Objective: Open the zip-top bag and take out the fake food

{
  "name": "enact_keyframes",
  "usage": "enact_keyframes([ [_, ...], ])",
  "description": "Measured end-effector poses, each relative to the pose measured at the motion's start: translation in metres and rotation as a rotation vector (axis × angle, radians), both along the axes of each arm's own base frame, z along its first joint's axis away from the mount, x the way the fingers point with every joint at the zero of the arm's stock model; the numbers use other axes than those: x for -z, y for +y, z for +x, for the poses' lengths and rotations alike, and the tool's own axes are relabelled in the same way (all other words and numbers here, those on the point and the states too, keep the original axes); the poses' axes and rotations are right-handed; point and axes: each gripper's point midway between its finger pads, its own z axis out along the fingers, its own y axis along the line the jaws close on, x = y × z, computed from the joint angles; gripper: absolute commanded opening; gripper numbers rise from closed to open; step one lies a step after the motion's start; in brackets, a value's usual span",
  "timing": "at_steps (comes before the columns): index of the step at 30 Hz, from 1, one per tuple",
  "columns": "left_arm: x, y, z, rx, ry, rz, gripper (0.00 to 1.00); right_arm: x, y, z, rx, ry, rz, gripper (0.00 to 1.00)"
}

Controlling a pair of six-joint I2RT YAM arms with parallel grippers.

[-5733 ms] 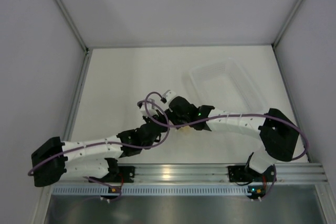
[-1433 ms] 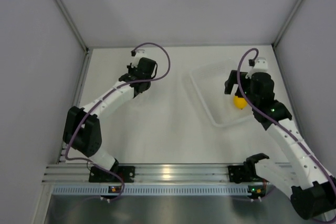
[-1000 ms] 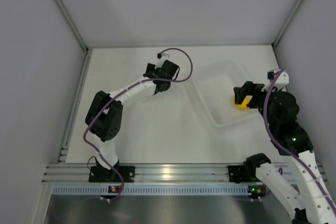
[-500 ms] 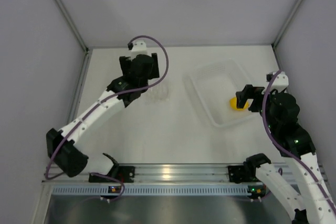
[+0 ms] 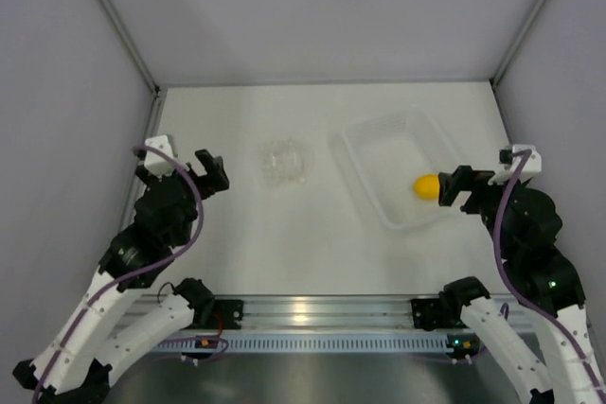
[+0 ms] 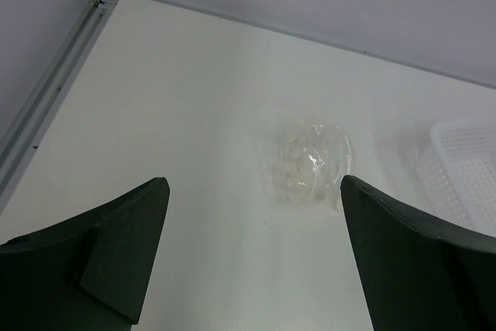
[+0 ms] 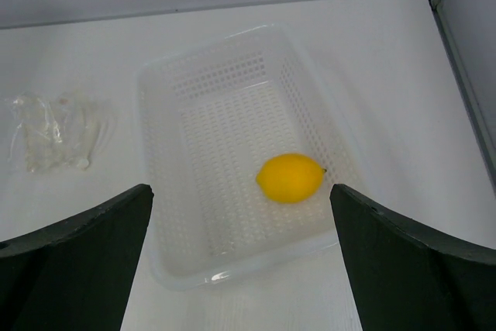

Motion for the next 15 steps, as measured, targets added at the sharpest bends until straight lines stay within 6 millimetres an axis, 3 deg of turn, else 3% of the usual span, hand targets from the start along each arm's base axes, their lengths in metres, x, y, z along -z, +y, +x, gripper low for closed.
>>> enact_keyframes([
  [8, -0.032, 0.048, -0.059, -0.006, -0.133, -0.032, 0.98, -0.008, -0.009, -0.02, 0.004, -0.058, -0.012, 0.99],
  [11, -0.032, 0.063, -0.07, -0.037, -0.162, -0.03, 0.98, -0.008, -0.013, -0.025, 0.014, -0.071, -0.024, 1.0],
  [15, -0.016, 0.072, -0.073, -0.079, -0.151, -0.014, 0.98, -0.005, -0.017, -0.031, 0.018, -0.087, -0.033, 0.99],
])
